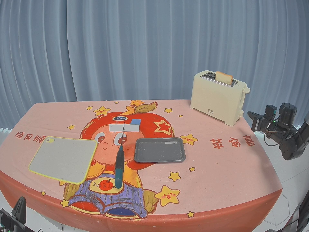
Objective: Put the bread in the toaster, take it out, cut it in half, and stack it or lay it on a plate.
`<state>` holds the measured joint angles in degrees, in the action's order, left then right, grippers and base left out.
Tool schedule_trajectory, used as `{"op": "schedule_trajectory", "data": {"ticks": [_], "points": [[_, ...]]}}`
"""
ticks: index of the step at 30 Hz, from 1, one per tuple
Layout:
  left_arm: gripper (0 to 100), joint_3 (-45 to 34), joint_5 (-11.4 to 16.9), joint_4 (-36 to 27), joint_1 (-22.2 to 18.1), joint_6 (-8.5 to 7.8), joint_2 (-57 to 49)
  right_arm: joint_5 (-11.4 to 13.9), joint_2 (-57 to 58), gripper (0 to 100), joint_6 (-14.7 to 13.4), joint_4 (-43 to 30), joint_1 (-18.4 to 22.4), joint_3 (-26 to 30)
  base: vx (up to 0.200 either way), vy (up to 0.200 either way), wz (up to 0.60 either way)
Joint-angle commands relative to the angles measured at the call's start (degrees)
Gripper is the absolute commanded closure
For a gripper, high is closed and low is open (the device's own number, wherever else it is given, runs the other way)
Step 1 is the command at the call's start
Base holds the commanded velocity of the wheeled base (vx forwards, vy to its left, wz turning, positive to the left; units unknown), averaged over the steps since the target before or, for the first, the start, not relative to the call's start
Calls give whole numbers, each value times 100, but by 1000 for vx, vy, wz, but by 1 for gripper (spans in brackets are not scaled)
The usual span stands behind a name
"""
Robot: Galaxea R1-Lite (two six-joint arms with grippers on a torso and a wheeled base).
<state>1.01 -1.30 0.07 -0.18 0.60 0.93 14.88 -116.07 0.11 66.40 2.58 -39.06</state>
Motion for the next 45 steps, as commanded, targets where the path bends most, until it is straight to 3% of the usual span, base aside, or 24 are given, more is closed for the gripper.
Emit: {"op": "schedule_trajectory", "data": {"ticks": [1,20,45], "points": [[100,-101,-1,1,-8,2,-31,6,-232,100,33,-382,84,-603,0,0,0],[100,-101,-1,1,1,2,-31,14,-294,100,121,-857,322,-717,0,0,0],[100,-101,-1,1,-8,2,-31,-38,-206,100,130,-787,-56,-489,0,0,0]]}}
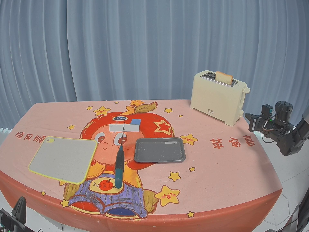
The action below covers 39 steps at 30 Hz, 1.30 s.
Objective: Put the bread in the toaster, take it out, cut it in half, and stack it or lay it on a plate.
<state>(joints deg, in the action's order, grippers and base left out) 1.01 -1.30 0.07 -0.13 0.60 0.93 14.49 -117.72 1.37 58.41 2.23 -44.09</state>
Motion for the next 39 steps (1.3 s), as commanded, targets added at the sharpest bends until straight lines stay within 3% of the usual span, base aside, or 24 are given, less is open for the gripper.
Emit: {"op": "schedule_trajectory", "data": {"ticks": [1,22,39], "points": [[100,-101,-1,1,-13,2,-22,1,-66,100,4,13,-12,6,0,0,0],[100,-101,-1,1,-13,2,-22,-8,-225,100,13,39,-82,305,0,0,0],[100,-101,-1,1,-13,2,-22,-8,-233,100,13,-233,49,-205,0,0,0]]}}
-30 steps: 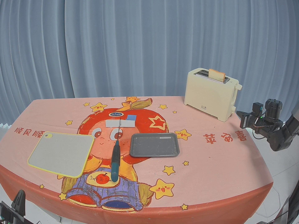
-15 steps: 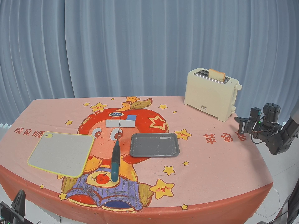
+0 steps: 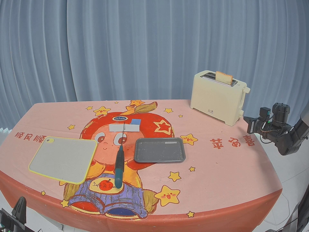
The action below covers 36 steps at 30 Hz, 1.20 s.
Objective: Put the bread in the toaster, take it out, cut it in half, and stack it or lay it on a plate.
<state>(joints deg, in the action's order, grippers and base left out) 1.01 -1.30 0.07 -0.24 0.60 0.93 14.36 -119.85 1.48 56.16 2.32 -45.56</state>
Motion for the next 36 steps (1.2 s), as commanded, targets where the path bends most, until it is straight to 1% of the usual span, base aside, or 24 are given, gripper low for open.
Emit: {"op": "schedule_trajectory", "data": {"ticks": [1,16,28,30,32,36], "points": [[100,-101,-1,1,-2,2,-22,5,-30,100,2,-9,41,-50,0,0,0],[100,-101,-1,1,-2,2,-22,-3,-232,100,2,-18,32,-103,0,0,0],[100,-101,-1,1,-2,2,-22,-12,-303,100,2,-26,32,-252,0,0,0],[100,-101,-1,1,-2,2,-22,-12,-311,100,2,-70,41,-278,0,0,0],[100,-101,-1,1,-2,2,-22,-56,-311,100,2,-378,41,-375,0,0,0],[100,-101,-1,1,-2,2,-22,-83,-338,100,11,-475,41,-489,0,0,0]]}}
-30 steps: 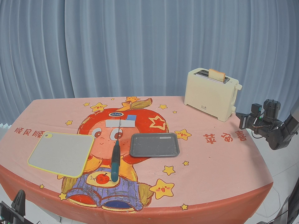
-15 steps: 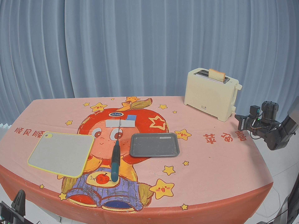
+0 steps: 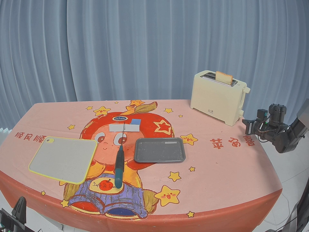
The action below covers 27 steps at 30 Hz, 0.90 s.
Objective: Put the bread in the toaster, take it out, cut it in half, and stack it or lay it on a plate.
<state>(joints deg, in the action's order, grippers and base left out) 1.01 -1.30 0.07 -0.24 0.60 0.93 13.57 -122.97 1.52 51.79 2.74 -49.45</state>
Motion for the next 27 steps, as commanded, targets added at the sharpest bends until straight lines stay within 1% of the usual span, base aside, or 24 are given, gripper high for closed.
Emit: {"op": "schedule_trajectory", "data": {"ticks": [1,6,8,12,22,27], "points": [[100,-101,-1,1,-2,2,-22,-3,-26,100,6,-46,-11,-118,0,0,0],[100,-101,-1,1,-2,2,-22,-12,-87,100,6,-142,-28,-215,0,0,0],[100,-101,-1,1,-2,2,-22,-100,-157,100,6,-265,-11,-364,0,0,0],[100,-101,-1,1,-2,2,-22,-118,-237,100,6,-274,-11,-452,0,0,0],[100,-101,-1,1,-2,2,-22,-126,-316,100,23,-274,33,-426,0,0,0],[100,-101,-1,1,-2,2,-22,-162,-544,100,23,-283,51,-680,0,0,0]]}}
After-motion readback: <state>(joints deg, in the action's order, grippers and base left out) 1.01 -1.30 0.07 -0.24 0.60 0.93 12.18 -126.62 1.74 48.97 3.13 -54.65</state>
